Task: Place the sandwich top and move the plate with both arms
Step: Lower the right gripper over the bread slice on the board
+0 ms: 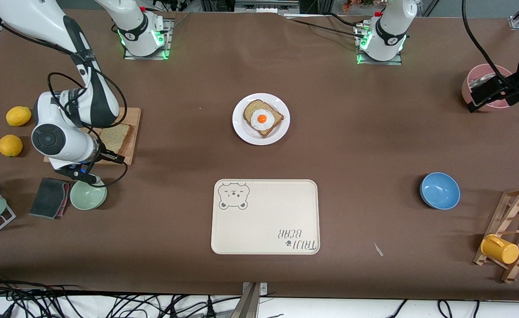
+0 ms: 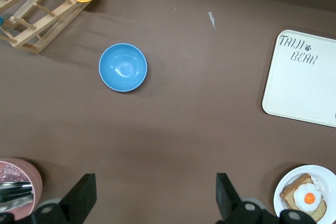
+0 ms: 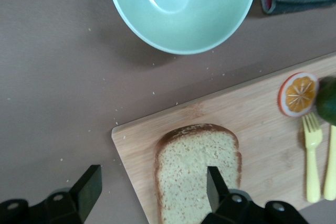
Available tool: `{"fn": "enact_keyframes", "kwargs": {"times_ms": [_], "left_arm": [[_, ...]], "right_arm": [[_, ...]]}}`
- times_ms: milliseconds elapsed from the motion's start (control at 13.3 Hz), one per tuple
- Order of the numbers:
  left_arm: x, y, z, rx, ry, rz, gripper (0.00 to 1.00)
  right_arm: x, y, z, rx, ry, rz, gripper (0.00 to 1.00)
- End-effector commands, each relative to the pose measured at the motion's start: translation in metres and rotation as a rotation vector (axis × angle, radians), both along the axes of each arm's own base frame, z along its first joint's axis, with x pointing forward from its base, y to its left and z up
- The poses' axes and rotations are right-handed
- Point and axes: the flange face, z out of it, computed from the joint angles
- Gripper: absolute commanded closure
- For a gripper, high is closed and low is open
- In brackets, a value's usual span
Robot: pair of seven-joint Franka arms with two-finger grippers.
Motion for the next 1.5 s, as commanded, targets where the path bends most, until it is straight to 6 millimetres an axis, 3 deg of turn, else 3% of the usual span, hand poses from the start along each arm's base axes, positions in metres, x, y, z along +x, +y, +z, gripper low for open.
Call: {"fn": "enact_keyframes", "kwargs": {"times_ms": [0, 526, 903, 1203, 1429], "left_arm": [[-0.002, -0.004, 0.008, -0.021, -0.002, -0.023, 0.00], [-0.004, -0.005, -0.003, -0.009, 0.056, -0.028, 0.00], [-0.005, -0.006, -0.001, -0.008, 0.053, -0.031, 0.00], [-0.006, 0.010, 0.001, -0.005, 0.052, -0.003, 0.00], [-0.008, 0.009, 0.001, -0.005, 0.063, -0.003, 0.00]], "right_arm": [[-0.022, -0.012, -0.011, -0.019, -0.021, -0.028, 0.12], [-0.036, -0.007, -0.027, -0.004, -0.026, -0.010, 0.17], [-0.041, -0.008, -0.046, -0.005, 0.020, 0.010, 0.20], [-0.045, -0.010, -0.048, -0.009, 0.048, 0.009, 0.24], [-0.047, -0.011, -0.049, -0.013, 0.067, 0.005, 0.35]]}}
